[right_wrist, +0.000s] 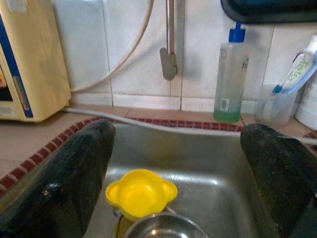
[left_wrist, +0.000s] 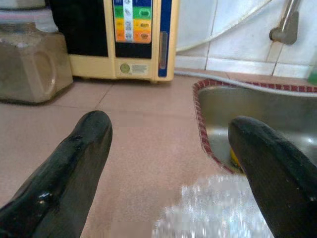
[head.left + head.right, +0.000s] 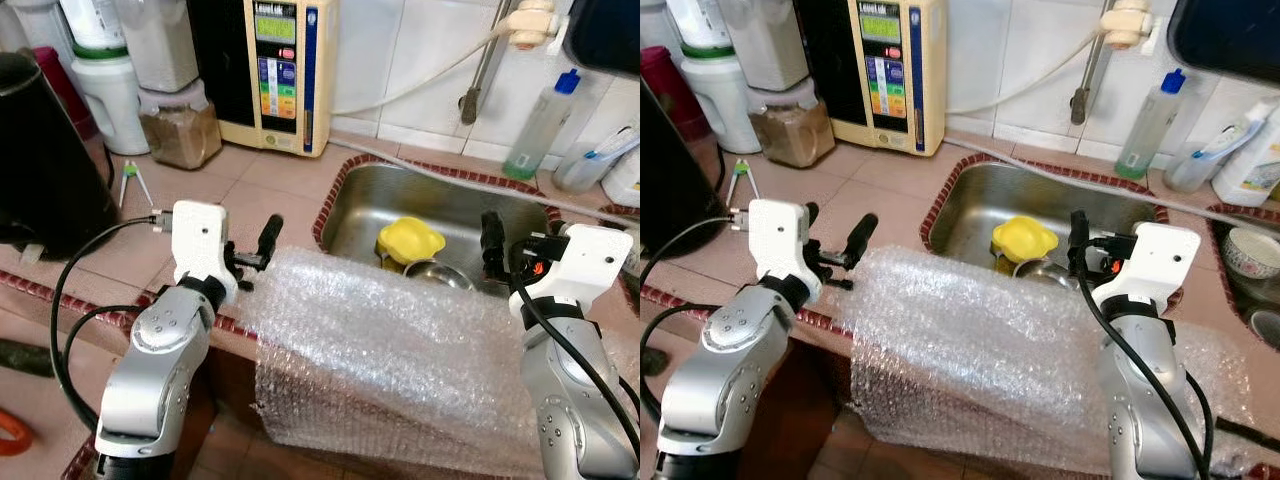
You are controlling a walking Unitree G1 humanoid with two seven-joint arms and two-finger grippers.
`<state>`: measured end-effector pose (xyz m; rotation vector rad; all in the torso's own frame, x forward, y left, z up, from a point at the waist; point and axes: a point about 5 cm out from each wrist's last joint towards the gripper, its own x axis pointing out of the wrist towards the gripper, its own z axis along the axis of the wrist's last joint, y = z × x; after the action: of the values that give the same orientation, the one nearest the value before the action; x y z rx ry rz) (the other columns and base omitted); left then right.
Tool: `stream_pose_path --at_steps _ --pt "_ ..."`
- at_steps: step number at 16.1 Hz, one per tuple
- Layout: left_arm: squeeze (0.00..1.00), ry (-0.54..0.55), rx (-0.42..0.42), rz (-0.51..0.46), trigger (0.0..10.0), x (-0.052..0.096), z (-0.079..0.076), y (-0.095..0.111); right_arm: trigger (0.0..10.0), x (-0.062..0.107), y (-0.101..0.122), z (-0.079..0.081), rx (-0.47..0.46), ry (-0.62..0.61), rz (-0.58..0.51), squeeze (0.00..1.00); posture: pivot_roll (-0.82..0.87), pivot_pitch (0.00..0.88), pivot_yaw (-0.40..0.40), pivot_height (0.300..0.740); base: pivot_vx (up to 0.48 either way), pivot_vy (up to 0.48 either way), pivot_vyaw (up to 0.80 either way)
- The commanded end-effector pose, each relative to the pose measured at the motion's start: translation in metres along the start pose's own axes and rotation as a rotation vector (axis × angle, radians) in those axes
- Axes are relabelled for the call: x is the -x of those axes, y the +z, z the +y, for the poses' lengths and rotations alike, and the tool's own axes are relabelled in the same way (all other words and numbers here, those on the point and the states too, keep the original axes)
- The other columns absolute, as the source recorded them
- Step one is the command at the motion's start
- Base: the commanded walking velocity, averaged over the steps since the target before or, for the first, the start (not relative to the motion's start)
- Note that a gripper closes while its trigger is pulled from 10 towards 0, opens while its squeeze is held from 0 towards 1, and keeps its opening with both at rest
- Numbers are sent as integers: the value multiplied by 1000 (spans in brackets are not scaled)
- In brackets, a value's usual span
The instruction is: Kitchen organization
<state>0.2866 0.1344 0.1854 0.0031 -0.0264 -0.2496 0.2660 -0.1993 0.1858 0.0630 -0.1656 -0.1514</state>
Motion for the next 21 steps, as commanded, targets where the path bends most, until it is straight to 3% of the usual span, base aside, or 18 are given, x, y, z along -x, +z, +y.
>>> stream_pose_path --at_steps 1,21 --pt "0 2 -2 5 10000 0 0 1 10000 1 3 -2 -5 -15 -8 0 -2 27 -22 740 -266 0 0" --pt "0 -15 -16 25 10000 -4 -2 -3 10000 -4 2 -3 -10 -27 -9 0 -5 12 -13 740 -284 0 0"
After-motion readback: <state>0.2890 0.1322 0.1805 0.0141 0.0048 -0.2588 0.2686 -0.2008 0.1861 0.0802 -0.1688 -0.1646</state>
